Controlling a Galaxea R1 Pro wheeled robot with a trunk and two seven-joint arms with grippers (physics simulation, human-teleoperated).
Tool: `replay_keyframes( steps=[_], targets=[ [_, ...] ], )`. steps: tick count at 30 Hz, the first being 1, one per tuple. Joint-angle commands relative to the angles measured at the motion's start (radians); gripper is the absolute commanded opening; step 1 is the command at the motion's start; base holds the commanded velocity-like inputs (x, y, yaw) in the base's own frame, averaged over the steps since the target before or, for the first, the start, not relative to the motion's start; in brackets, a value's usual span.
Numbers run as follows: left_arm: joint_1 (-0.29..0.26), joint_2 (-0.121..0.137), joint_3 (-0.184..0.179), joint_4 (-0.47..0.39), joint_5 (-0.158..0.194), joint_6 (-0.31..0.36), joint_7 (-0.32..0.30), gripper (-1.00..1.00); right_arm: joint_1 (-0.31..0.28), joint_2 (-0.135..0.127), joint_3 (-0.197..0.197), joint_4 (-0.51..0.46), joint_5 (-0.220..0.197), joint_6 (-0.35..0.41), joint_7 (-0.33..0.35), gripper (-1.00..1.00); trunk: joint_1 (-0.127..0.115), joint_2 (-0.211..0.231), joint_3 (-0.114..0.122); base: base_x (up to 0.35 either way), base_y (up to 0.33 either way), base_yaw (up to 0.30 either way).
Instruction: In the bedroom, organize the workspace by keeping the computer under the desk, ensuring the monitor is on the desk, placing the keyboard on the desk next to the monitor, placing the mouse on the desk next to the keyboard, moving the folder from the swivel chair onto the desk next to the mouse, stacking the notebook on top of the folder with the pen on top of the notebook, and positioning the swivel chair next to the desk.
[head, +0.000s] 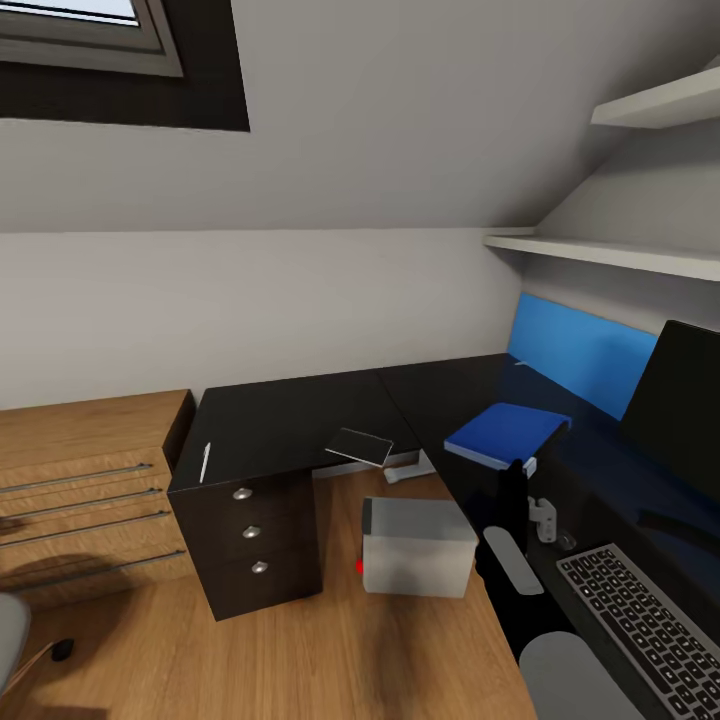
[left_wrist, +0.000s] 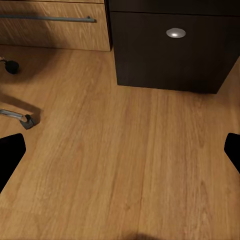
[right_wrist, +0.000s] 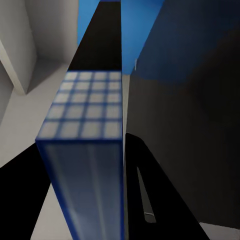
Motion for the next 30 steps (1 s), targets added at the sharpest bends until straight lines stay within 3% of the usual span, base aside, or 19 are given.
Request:
replay_keyframes(
  steps=[1,30],
  targets=[
    [0.0,0.0,-0.009,0.0,0.004,-0.002,0.006,1.0,0.0,0.002,-0.002,0.0,-0.01,-0.001,0.01,-1.0,0.0,-0.001,-0.001,0.0,0.0,0.0],
    [-0.001,0.003,-0.009,0.0,0.001,-0.003,0.0,1.0,0.012,0.006,0.001,0.018,-0.009,0.006,0.004,-1.0,0.0,-0.001,-0.002,-0.031,0.0,-0.02]
  ],
)
